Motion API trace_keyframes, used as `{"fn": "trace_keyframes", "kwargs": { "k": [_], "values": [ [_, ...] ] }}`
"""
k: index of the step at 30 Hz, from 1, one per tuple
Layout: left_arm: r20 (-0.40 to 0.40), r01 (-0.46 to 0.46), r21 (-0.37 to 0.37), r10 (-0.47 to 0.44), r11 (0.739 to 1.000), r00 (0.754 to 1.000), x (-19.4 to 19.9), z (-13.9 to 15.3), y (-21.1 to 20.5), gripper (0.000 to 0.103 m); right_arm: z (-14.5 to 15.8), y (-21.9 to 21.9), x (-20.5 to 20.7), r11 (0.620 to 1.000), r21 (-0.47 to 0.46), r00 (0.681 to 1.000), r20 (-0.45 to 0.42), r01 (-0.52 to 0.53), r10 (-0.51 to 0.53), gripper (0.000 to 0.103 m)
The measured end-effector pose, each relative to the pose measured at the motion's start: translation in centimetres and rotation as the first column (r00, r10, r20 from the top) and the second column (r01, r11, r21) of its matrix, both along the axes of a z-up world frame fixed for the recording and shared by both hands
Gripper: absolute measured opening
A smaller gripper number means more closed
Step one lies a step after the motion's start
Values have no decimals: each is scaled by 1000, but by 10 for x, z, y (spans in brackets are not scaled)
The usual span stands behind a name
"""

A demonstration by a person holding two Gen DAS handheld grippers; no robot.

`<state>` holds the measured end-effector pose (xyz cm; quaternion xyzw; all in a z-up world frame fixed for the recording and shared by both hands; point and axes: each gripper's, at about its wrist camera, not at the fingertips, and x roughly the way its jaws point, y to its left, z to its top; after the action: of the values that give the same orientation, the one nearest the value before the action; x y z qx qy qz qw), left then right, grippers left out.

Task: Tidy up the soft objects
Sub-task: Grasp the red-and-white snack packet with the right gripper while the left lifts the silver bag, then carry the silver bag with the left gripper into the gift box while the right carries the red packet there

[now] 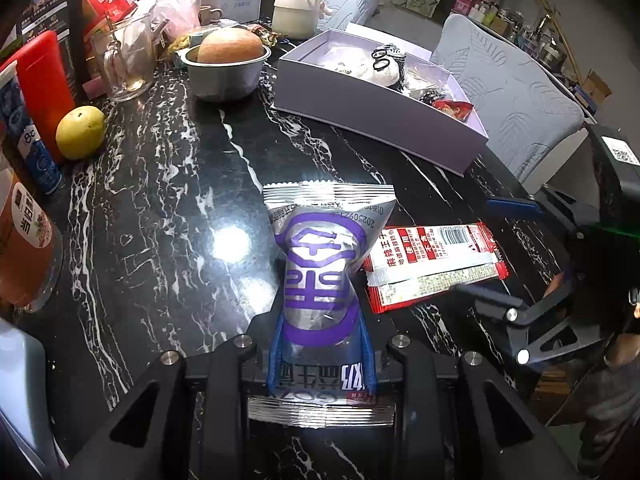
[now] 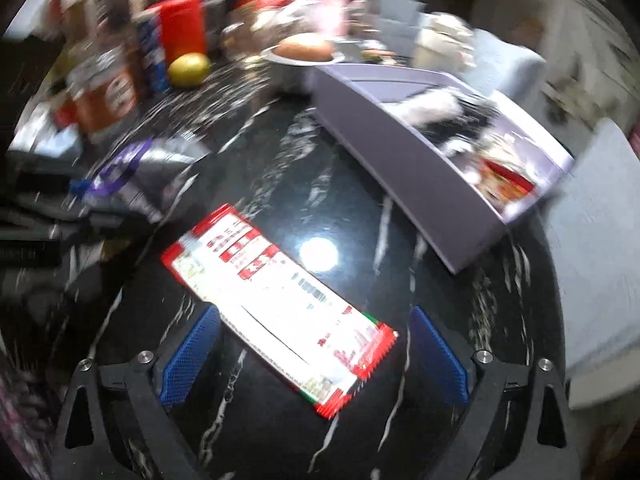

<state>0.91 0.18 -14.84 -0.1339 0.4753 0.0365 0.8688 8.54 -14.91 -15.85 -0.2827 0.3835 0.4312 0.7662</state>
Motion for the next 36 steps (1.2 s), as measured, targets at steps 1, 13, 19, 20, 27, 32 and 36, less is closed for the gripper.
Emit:
{"fn": "trace_keyframes", "kwargs": {
  "k": [1,13,19,20,27,32,36],
  "values": [
    [-1,1,2,-1,1000,1000,1,0,0,30,-2,2,1,999,-8,999,-10,-41,41,97],
    [-7,0,9,0,1000,1000,7,-1,3,30,-8,15,14,999,14,995,-90,-36,37,57],
    [-13,2,8,-2,1000,1000,8,-4,6,30,-4,5,11,991,30,985,-114,134,-130,46],
    [-14,3,9,-2,1000,1000,8,-5,6,30,-3,1,10,988,36,981,-125,153,-148,45],
    [-2,25,22,-24,999,1000,12,-6,3,30,1,-23,5,963,83,953,-187,257,-239,45],
    [29,44,22,-45,999,999,12,2,-1,30,2,-33,-3,929,155,924,-244,337,-294,45],
    [70,60,37,-62,998,996,8,15,-5,30,9,-40,-11,896,240,911,-276,373,-306,45]
  ]
}}
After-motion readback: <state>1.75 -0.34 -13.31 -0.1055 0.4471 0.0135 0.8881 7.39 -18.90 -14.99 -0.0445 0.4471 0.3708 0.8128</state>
